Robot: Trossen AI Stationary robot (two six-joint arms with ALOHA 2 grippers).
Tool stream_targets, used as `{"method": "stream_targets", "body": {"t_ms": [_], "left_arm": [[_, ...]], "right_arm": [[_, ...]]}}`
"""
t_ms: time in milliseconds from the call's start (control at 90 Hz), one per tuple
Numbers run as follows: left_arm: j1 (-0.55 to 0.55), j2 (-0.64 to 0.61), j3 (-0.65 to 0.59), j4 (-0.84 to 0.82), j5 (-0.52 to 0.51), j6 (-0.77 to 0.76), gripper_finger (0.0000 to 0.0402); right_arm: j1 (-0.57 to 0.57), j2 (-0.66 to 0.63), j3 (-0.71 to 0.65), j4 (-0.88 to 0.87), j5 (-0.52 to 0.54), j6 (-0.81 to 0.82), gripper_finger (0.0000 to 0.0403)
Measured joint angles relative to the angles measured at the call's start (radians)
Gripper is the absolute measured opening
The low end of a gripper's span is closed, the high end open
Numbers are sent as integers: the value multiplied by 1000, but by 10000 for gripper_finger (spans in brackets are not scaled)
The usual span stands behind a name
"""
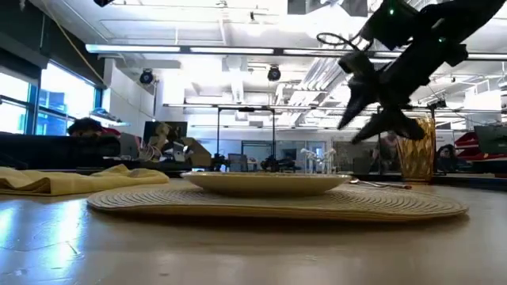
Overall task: Set table place
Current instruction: Put the brown spoon on the brown placemat
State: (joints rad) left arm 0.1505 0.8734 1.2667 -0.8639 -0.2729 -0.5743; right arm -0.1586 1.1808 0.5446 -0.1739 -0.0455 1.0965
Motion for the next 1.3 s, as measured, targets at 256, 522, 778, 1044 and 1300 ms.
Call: {"method": "stream_targets", "body": {"t_ms": [256,522,778,1044,1300], "left_arm": [[0,3,0,1,0,0,0],[0,17,0,0,0,0,0],[0,25,0,0,1,-13,0],[0,24,0,0,29,-51,0],[0,24,0,1,54,-79,0]], "right_arm": [[-85,-5,257,-495,138,-168,73],[-318,113,460,-617,88,-415,21],[-533,340,436,-587,-52,-583,118],[-556,550,473,-520,36,-603,154],[-608,633,510,-525,34,-627,114]]}}
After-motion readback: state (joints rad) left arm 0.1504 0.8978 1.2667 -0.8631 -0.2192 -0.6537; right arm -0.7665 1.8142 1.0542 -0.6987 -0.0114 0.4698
